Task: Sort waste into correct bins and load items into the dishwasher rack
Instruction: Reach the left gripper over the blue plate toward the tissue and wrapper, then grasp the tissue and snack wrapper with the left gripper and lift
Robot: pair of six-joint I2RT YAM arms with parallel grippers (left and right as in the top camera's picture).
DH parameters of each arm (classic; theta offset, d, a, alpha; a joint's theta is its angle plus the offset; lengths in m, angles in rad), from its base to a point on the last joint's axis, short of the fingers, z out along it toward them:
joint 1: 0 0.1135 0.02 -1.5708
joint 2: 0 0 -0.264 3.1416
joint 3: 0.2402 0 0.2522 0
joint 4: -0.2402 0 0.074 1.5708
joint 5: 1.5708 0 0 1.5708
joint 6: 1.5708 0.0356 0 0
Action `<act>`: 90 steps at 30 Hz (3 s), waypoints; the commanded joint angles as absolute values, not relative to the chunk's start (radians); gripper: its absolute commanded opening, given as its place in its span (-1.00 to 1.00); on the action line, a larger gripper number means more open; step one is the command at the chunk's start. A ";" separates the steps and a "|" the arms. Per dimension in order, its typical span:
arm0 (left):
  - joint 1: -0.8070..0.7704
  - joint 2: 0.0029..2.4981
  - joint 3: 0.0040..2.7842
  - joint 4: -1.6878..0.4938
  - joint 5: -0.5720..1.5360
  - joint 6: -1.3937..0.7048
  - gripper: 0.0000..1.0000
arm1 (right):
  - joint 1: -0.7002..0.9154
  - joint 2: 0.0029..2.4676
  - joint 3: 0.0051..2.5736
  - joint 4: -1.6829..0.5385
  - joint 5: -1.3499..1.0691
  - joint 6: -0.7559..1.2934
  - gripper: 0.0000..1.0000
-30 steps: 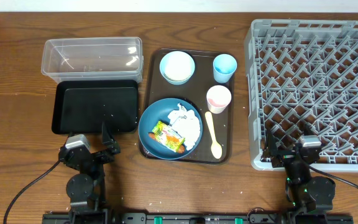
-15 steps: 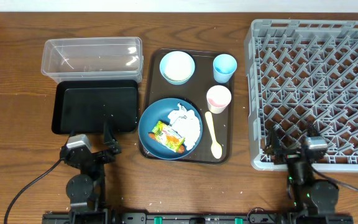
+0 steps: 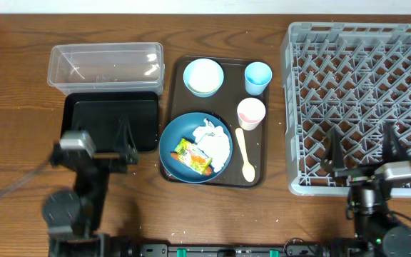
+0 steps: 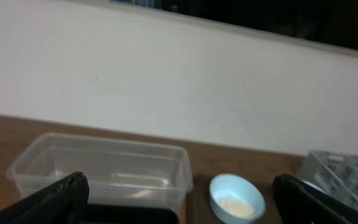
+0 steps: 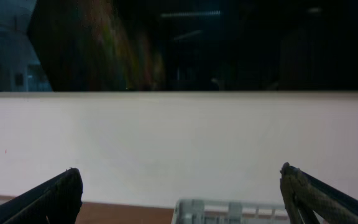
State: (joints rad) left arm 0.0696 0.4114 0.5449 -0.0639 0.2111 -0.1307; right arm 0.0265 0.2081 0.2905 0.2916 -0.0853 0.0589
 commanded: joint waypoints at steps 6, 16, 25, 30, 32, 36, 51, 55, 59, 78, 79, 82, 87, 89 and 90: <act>0.030 0.918 1.139 -0.429 0.279 -0.123 0.94 | 0.019 0.522 0.609 0.147 -0.099 0.012 0.98; -0.134 1.489 1.711 -0.924 0.162 -0.086 0.94 | 0.019 0.950 1.014 -0.202 -0.157 -0.016 0.99; -0.202 1.686 1.764 -1.042 0.230 -0.090 0.94 | 0.019 1.120 1.151 -0.347 -0.241 -0.015 0.99; -0.203 1.735 1.751 -1.148 0.270 -0.090 0.94 | 0.020 1.131 1.150 -0.385 -0.244 -0.016 0.99; -0.213 1.748 1.733 -1.194 0.278 -0.103 0.94 | 0.020 1.131 1.150 -0.390 -0.244 -0.016 0.98; -0.273 1.757 1.654 -1.215 0.240 -0.235 0.94 | 0.020 1.131 1.150 -0.393 -0.244 -0.016 0.99; -0.479 1.758 1.248 -0.878 0.089 -0.392 0.94 | 0.020 1.132 1.150 -0.407 -0.244 -0.015 0.99; -0.484 1.758 1.200 -0.847 0.093 -0.361 0.94 | 0.020 1.132 1.150 -0.411 -0.244 -0.015 0.99; -0.484 1.765 1.151 -0.781 0.115 -0.327 0.94 | 0.020 1.132 1.150 -0.418 -0.244 -0.015 0.99; -0.486 1.880 1.129 -0.703 0.194 -0.255 0.11 | 0.021 1.136 1.150 -0.454 -0.244 -0.015 0.98; -0.486 1.880 1.129 -0.701 0.190 -0.255 -0.03 | 0.021 1.137 1.150 -0.458 -0.244 -0.015 0.99; -0.486 1.880 1.129 -0.701 0.190 -0.255 -0.49 | 0.021 1.142 1.150 -0.468 -0.244 -0.015 0.98; -0.486 1.877 1.143 -0.718 0.191 -0.255 -0.88 | 0.021 1.150 1.150 -0.467 -0.244 -0.016 0.99; -0.486 1.872 1.170 -0.747 0.191 -0.261 -0.88 | 0.021 1.150 1.150 -0.467 -0.244 -0.016 0.99; -0.486 1.866 1.187 -0.764 0.192 -0.268 -0.88 | 0.021 1.150 1.150 -0.467 -0.244 -0.016 0.99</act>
